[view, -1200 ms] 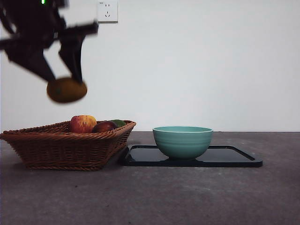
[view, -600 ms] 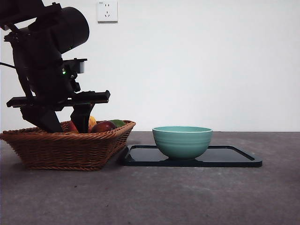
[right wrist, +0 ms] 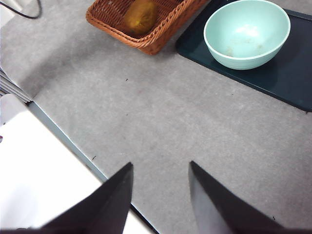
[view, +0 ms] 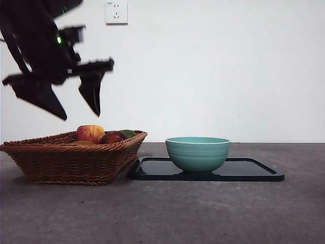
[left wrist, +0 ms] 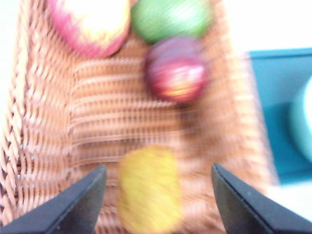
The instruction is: Pick up the wifruite, put it on the bowl, pick up the plate, put it on desk
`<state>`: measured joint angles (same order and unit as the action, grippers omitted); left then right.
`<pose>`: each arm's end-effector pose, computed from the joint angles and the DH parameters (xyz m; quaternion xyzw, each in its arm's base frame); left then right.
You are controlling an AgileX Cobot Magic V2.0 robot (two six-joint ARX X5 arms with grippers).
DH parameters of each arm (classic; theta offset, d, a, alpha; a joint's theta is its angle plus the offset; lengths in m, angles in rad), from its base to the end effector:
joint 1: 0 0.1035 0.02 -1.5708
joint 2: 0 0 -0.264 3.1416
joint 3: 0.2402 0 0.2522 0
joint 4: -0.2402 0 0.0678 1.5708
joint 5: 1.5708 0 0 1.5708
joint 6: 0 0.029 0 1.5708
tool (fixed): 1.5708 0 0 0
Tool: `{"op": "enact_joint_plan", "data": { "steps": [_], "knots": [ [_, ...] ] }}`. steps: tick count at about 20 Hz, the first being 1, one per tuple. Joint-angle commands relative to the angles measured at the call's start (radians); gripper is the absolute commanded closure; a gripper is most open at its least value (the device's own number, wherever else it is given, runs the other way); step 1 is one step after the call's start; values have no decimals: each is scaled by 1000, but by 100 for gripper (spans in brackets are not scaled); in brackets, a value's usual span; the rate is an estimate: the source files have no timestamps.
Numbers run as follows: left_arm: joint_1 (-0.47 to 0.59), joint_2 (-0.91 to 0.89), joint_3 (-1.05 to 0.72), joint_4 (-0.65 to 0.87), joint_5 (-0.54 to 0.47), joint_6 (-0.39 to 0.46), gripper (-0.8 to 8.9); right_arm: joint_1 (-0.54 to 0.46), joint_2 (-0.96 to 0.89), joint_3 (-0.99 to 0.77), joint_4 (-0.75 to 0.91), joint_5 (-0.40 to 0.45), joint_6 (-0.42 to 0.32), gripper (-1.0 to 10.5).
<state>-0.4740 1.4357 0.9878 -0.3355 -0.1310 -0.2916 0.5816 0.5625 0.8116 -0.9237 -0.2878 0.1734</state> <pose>0.2683 -0.1334 0.2450 -0.0198 0.3835 -0.1031 0.9176 0.0740 0.0585 0.3031 0.0259 0.3606 0.3676 0.8569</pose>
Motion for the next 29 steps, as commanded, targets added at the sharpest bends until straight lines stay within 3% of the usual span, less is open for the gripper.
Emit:
{"op": "enact_joint_plan", "data": {
  "steps": [1, 6, 16, 26, 29],
  "knots": [
    [-5, -80, 17, -42, 91, 43, 469, 6, 2, 9, 10, 1, 6, 766],
    [-5, -320, 17, -210, 323, 136, 469, 6, 2, 9, 11, 4, 6, 766],
    [-5, -488, 17, -507, 560, 336, 469, 6, 2, 9, 11, 8, 6, 766],
    [-5, -488, 17, -525, 581, 352, 469, 6, 3, 9, 11, 8, 10, 766],
    [-5, -488, 17, -525, 581, 352, 469, 5, 4, 9, 29, 30, 69, 765]
  ]
}}
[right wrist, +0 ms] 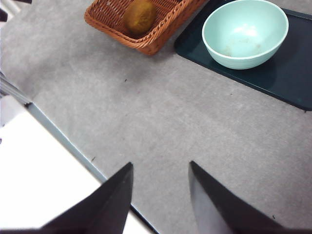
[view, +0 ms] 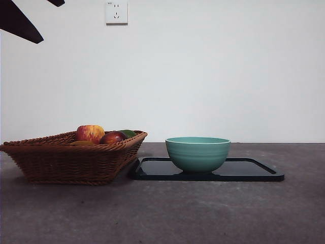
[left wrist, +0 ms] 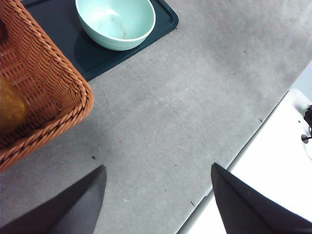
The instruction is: Pick up the wifruite, put it on the bowl, pick up the plate, put it on desk
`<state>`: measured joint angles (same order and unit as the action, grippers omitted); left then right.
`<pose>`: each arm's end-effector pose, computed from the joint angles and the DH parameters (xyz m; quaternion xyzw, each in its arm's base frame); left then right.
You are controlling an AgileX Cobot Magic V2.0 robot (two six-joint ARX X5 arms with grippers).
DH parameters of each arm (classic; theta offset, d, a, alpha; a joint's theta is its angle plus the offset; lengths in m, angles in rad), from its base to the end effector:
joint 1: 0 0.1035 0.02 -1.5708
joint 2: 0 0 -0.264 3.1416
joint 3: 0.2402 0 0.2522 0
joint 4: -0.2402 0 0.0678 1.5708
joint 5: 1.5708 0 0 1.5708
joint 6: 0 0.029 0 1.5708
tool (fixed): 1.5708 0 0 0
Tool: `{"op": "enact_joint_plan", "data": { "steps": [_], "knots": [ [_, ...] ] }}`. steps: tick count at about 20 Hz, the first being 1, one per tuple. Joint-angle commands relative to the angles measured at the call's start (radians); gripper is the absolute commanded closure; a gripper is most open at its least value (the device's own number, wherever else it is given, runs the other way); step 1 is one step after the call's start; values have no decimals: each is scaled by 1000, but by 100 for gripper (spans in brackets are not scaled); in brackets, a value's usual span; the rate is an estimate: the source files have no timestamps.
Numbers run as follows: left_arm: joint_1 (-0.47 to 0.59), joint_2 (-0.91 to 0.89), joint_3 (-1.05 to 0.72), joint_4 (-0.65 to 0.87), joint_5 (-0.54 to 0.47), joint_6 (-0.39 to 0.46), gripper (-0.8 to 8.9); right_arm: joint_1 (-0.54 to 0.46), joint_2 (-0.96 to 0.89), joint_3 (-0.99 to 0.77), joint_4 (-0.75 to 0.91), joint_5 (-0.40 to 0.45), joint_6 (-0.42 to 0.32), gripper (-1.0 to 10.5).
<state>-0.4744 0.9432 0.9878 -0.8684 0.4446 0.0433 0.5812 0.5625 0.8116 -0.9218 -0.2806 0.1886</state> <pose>0.1463 -0.0892 0.3191 0.0237 0.3914 -0.4150 0.8210 0.0742 0.0584 0.3032 0.0316 0.3620 0.3618 0.8585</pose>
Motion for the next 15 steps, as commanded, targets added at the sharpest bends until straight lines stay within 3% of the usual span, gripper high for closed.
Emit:
{"op": "enact_joint_plan", "data": {
  "steps": [1, 4, 7, 15],
  "knots": [
    [-5, 4, 17, 9, 6, 17, 469, 4, 5, 9, 50, 44, 93, 765],
    [-5, 4, 17, 9, 6, 17, 469, 0, 34, 19, 155, 82, 193, 761],
    [-5, 4, 17, 8, 6, 17, 469, -24, 145, 84, 189, 116, 196, 701],
    [-5, 4, 17, 31, 35, 17, 470, -158, 597, 393, 182, 123, 64, 697]
  ]
}}
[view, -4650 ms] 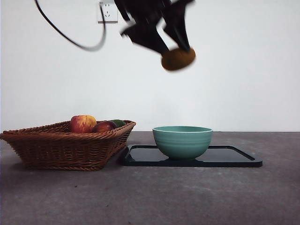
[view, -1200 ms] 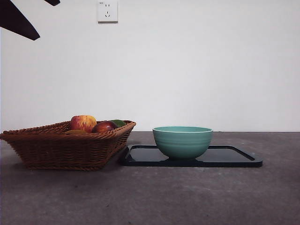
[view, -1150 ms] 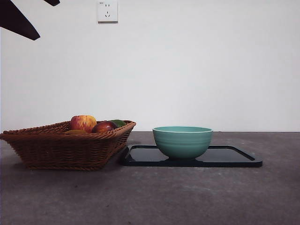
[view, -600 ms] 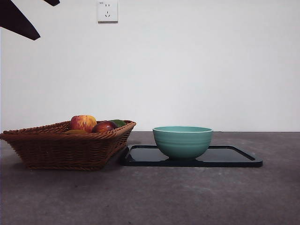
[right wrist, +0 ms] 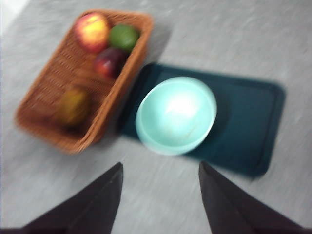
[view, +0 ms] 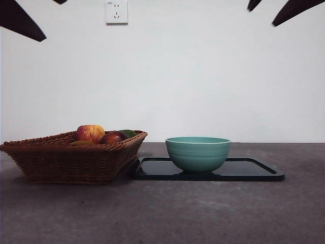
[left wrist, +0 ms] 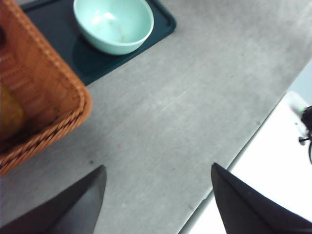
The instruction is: Pick up the wifruite, put it on the bowl, pick up the plate, put it on desk
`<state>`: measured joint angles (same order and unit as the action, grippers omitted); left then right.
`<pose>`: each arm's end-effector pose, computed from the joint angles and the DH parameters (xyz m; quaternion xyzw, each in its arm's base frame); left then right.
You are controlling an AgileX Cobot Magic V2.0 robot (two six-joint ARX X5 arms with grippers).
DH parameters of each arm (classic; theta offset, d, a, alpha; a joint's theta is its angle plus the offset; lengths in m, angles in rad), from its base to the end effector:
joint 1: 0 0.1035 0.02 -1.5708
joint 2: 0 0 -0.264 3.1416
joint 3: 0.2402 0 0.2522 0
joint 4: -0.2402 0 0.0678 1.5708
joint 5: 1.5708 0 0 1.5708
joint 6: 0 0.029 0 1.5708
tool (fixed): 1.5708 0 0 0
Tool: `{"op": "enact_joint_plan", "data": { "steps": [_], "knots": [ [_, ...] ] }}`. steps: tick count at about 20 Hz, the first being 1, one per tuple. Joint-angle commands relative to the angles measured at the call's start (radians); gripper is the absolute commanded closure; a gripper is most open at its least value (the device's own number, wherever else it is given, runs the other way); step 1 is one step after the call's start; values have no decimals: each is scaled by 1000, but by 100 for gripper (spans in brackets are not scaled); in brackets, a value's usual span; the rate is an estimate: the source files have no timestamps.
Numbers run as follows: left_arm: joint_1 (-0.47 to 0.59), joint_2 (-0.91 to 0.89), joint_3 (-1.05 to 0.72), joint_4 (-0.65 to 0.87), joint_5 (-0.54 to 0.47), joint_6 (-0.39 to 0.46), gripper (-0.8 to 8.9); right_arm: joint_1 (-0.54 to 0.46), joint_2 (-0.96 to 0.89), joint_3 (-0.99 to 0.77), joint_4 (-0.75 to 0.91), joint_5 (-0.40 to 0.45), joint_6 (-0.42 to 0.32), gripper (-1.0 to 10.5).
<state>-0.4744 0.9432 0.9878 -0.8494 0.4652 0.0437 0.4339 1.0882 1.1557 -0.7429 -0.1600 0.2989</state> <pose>0.1471 -0.0901 0.3205 0.0197 0.3824 -0.4250 0.8202 0.1914 0.0938 0.3534 0.0896 0.3657 0.2241 0.8989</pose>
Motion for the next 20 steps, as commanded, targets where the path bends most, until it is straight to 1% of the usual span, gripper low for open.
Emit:
{"op": "enact_joint_plan", "data": {
  "steps": [1, 5, 8, 15, 20],
  "knots": [
    [-5, 4, 17, 11, 15, 17, 470, -27, 125, 82, 2, 2, -58, 696],
    [-5, 4, 17, 11, 15, 16, 470, -73, 317, 174, 2, -8, -105, 694],
    [-5, 4, 17, 11, 15, 16, 470, -89, 431, 195, 21, -8, -124, 694],
    [-5, 4, 17, 10, 15, 16, 470, -90, 636, 195, 134, -7, -129, 694],
    [-5, 4, 17, 9, 15, 16, 470, -88, 726, 195, 181, -8, -128, 694]
  ]
}}
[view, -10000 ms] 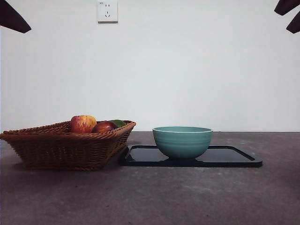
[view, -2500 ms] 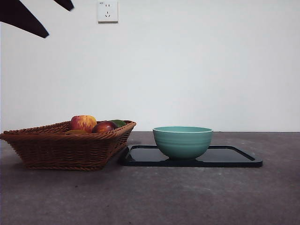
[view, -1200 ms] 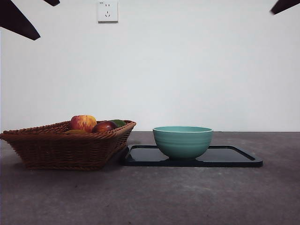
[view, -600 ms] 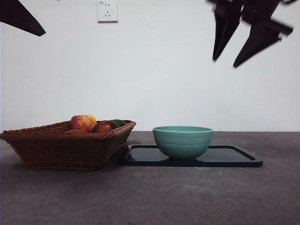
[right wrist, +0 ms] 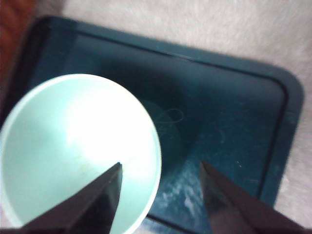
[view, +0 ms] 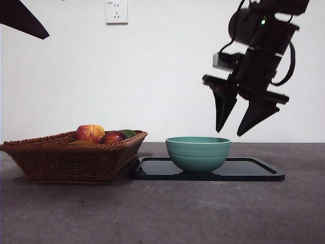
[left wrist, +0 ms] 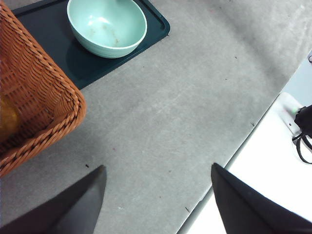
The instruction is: Pick up the wifruite, put it on the bowl, pick up the plate, put it on desk
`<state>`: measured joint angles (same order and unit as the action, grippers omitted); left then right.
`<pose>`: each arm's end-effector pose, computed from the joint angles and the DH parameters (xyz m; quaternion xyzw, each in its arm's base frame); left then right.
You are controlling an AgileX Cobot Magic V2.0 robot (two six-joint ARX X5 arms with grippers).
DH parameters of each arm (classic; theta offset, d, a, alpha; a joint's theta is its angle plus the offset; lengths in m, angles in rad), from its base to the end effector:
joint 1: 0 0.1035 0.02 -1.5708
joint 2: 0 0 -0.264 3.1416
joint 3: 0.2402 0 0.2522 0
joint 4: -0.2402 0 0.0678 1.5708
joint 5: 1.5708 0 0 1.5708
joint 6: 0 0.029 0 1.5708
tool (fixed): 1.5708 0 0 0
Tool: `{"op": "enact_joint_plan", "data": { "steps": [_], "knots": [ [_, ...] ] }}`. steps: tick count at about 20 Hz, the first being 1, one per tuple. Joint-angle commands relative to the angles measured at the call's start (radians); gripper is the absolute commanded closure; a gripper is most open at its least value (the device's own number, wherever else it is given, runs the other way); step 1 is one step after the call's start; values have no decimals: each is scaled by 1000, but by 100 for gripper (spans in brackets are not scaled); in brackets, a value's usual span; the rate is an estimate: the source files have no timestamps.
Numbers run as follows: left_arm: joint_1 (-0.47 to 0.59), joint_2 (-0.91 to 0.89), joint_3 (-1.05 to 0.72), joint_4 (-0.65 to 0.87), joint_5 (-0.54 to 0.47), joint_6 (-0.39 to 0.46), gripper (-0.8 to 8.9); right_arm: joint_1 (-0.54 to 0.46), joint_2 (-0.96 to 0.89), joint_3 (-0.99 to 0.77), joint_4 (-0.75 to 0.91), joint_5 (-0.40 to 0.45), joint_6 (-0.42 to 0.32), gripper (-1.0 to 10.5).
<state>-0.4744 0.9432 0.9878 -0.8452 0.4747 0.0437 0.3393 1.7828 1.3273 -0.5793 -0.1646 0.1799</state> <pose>0.1471 -0.0904 0.3209 0.0178 0.3804 -0.4292 0.8190 0.3484 0.1280 0.2248 0.0326 0.5102 0.1715 0.8421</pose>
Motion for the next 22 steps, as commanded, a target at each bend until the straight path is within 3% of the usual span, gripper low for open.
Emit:
{"op": "enact_joint_plan", "data": {
  "steps": [1, 5, 12, 17, 22],
  "knots": [
    [-5, 4, 17, 5, 5, 16, 470, 7, 43, 23, 26, -3, -9, 694],
    [-5, 4, 17, 5, 5, 16, 470, 7, 82, 23, 43, -3, -9, 703],
    [-5, 4, 17, 4, 5, 16, 470, 8, 93, 23, 58, -39, -11, 935],
    [-5, 4, 17, 4, 5, 16, 470, 10, 76, 23, 51, -44, -11, 935],
    [-5, 4, 17, 4, 5, 16, 470, 11, -72, 23, 22, -44, -11, 935]
  ]
}}
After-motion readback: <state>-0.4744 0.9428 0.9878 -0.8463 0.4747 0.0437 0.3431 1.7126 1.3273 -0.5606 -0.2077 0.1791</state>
